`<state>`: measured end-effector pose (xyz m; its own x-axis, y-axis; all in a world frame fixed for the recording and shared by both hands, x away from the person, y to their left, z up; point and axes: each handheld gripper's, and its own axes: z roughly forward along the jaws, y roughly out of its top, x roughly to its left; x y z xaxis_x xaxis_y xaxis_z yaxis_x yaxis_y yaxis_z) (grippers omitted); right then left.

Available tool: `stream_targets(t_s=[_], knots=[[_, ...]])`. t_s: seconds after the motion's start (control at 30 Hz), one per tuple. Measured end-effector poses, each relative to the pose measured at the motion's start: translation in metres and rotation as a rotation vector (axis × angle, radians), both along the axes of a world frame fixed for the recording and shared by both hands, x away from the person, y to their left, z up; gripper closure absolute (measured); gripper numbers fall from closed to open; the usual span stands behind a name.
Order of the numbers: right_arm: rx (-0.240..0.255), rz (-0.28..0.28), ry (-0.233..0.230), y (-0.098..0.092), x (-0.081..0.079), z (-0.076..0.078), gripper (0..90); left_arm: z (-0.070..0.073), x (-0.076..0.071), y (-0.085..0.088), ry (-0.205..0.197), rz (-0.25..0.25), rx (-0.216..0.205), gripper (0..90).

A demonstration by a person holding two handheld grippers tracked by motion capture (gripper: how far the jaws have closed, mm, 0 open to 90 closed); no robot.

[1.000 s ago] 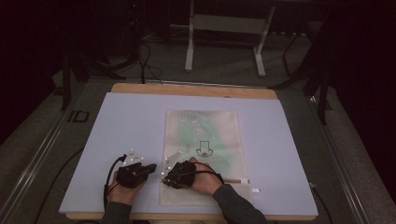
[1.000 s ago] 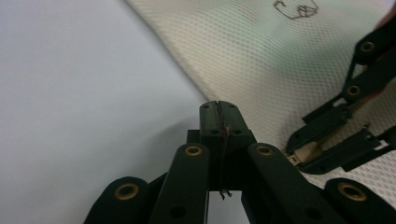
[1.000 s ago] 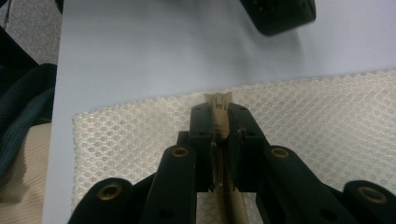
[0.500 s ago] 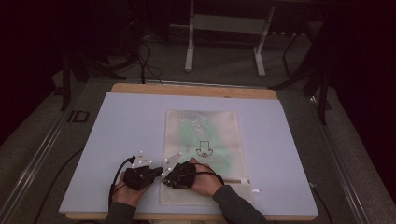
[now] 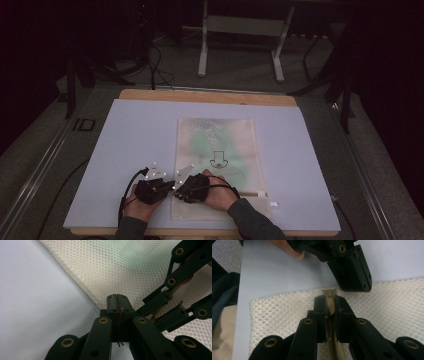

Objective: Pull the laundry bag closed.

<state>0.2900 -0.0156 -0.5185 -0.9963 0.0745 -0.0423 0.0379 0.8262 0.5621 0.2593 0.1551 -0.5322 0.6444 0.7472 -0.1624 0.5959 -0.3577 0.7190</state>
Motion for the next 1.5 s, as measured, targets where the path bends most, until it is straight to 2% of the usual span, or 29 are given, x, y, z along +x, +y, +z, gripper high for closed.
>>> stream_targets(t_s=[0.2,0.3,0.4,0.73,1.03,1.5], knots=[[0.000,-0.001,0.000,0.000,0.000,0.000,81.6,-0.002,0.001,-0.002,0.016,-0.003,0.013,88.9],[0.008,-0.002,0.014,-0.001,0.001,0.000,81.7,-0.003,0.003,0.001,0.042,0.007,-0.010,88.9],[0.022,-0.008,0.040,-0.003,0.003,-0.001,81.9,-0.003,0.002,-0.002,0.026,0.006,0.015,89.3],[0.008,-0.004,0.041,-0.006,0.005,0.001,82.2,-0.003,0.001,-0.004,0.020,0.007,0.033,89.7],[0.008,-0.008,0.054,-0.013,0.008,0.002,82.3,-0.003,0.002,-0.003,0.028,0.007,0.024,89.7],[-0.003,-0.009,0.027,-0.021,0.005,0.002,82.3,-0.002,0.001,-0.003,0.028,0.013,0.026,89.6]])
